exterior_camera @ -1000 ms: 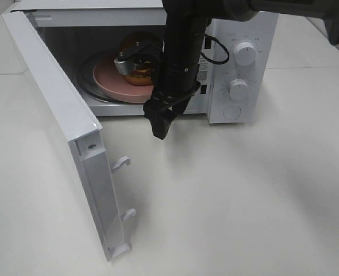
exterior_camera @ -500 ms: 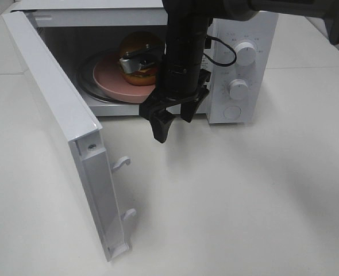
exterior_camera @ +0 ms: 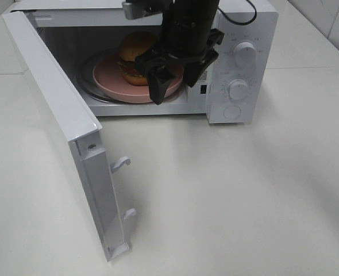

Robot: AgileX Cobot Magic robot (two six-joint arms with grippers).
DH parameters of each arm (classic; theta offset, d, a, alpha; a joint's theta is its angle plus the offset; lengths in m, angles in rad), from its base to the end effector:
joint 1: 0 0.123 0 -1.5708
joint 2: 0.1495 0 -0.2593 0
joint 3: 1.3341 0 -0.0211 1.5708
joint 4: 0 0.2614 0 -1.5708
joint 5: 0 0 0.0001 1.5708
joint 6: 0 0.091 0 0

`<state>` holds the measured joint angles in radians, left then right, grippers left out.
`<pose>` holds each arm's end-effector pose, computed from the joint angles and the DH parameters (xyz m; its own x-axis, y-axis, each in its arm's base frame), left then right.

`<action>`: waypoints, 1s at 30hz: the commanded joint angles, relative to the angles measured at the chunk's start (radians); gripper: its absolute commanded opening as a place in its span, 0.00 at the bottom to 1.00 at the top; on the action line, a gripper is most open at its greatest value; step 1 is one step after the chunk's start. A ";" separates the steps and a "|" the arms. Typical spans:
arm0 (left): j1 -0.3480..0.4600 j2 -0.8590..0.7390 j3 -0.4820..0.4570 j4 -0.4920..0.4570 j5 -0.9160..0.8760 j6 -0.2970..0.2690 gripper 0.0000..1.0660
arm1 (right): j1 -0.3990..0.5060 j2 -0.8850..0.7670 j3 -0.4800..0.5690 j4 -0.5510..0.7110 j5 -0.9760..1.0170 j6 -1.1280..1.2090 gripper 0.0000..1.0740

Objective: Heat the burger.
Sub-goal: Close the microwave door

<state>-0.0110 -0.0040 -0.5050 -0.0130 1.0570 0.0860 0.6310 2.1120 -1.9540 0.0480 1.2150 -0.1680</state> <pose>0.0293 -0.0014 0.2843 -0.4415 0.0844 -0.8933 0.0564 0.9962 0.0662 0.3633 0.2705 0.2382 -0.6756 -0.6801 -0.2848 -0.7095 0.7047 0.0002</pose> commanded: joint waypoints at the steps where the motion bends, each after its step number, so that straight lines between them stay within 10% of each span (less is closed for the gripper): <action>1: -0.003 -0.020 0.002 -0.003 -0.015 -0.002 0.00 | -0.004 -0.070 0.055 -0.019 0.031 0.010 0.69; 30: -0.003 -0.020 0.002 -0.004 -0.015 -0.002 0.00 | -0.607 -0.474 0.535 -0.039 0.029 0.113 0.65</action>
<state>-0.0110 -0.0040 -0.5050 -0.0130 1.0570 0.0860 0.0330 1.6490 -1.4270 0.0000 1.2150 -0.0650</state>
